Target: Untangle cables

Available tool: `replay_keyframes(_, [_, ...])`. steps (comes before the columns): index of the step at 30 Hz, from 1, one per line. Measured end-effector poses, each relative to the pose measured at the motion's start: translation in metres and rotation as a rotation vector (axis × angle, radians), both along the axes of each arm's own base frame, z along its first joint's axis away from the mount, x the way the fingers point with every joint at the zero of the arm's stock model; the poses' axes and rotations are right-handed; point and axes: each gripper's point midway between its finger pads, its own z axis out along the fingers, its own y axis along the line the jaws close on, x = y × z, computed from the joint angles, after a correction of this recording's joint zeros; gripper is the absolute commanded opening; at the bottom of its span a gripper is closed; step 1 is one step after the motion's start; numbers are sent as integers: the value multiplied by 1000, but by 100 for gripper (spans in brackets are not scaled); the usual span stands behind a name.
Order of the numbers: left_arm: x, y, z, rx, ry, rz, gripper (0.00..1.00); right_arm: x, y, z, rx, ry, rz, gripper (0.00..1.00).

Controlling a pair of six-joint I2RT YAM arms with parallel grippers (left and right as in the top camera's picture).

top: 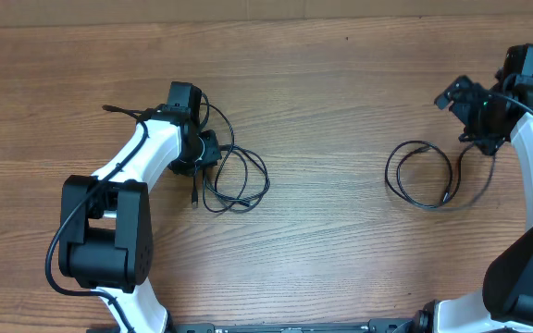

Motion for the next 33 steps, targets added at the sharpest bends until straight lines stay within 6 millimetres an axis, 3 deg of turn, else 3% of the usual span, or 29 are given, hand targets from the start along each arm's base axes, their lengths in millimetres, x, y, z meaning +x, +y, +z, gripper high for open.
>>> replay_keyframes(6, [2, 0, 0, -2, -6, 5, 24, -39, 3, -13, 5, 171, -13, 100])
replay_keyframes(9, [2, 0, 0, -4, -7, 13, 17, -57, -4, -17, -39, 250, -27, 100])
replay_keyframes(14, [2, 0, 0, -5, -5, 20, 4, -62, -9, -17, -72, 271, -37, 100])
replay_keyframes(19, [-1, 0, 8, 1, 21, 14, 4, -60, -2, -17, -33, 260, -12, 100])
replay_keyframes(22, [10, -1, 28, 0, 2, 5, 4, -56, 8, -16, 10, 238, 49, 100])
replay_keyframes(33, [73, -24, 136, -105, -217, -27, 4, -43, 60, -5, 182, 123, 306, 100])
